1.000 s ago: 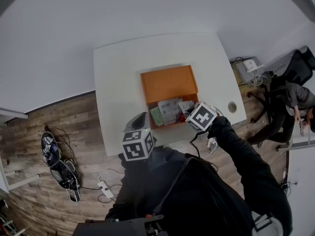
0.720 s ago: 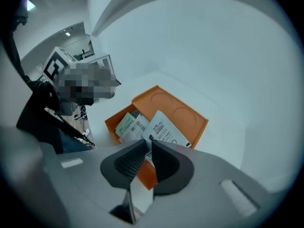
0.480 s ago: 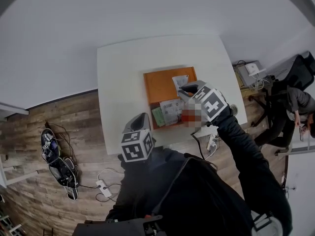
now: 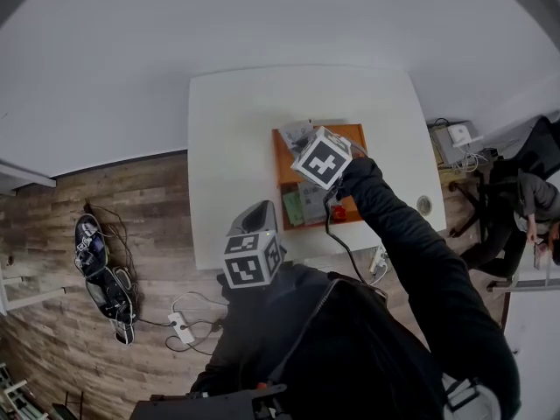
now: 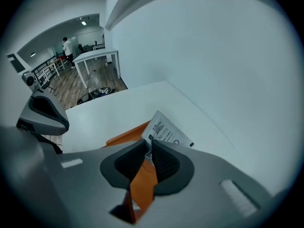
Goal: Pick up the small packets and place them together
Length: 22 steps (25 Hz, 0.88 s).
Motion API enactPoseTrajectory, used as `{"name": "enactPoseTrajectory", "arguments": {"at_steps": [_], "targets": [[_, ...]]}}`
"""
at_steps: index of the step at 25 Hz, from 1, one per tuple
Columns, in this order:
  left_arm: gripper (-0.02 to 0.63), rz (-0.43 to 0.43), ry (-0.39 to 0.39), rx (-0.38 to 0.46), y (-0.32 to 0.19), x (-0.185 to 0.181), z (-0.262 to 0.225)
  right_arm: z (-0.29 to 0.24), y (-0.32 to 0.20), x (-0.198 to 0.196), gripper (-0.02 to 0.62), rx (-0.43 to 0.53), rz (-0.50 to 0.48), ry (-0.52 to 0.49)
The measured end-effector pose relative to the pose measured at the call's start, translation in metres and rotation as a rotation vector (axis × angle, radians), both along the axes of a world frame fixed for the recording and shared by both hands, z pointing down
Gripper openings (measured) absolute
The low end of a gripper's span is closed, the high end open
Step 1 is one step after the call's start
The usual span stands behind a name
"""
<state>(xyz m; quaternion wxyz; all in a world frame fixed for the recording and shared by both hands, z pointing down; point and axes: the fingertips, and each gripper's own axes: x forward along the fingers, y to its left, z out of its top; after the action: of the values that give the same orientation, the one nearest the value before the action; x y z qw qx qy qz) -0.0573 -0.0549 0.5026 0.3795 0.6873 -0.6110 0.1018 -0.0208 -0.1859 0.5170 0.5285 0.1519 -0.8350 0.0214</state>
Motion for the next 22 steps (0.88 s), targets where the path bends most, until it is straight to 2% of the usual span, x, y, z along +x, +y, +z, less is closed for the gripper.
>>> {"name": "enactPoseTrajectory", "arguments": {"at_steps": [7, 11, 14, 16, 18, 22], "targets": [[-0.002, -0.015, 0.007, -0.002, 0.001, -0.004, 0.003, 0.017, 0.008, -0.008, 0.063, -0.023, -0.071, 0.072], [-0.002, -0.006, 0.008, -0.004, 0.001, -0.004, 0.003, 0.013, 0.01, -0.006, 0.097, -0.044, -0.074, 0.032], [-0.002, -0.001, 0.011, -0.005, 0.0, -0.005, 0.004, -0.011, 0.013, -0.001, 0.13, -0.055, -0.098, -0.062], [-0.002, 0.005, 0.012, -0.003, -0.001, -0.003, 0.004, -0.036, 0.02, 0.012, 0.13, -0.07, -0.118, -0.142], [-0.002, 0.01, 0.011, -0.003, -0.002, -0.001, 0.004, -0.053, 0.033, 0.034, 0.13, -0.09, -0.153, -0.173], [-0.002, 0.03, 0.01, -0.005, -0.005, 0.005, 0.006, -0.034, 0.07, 0.084, 0.13, -0.147, -0.23, -0.088]]}}
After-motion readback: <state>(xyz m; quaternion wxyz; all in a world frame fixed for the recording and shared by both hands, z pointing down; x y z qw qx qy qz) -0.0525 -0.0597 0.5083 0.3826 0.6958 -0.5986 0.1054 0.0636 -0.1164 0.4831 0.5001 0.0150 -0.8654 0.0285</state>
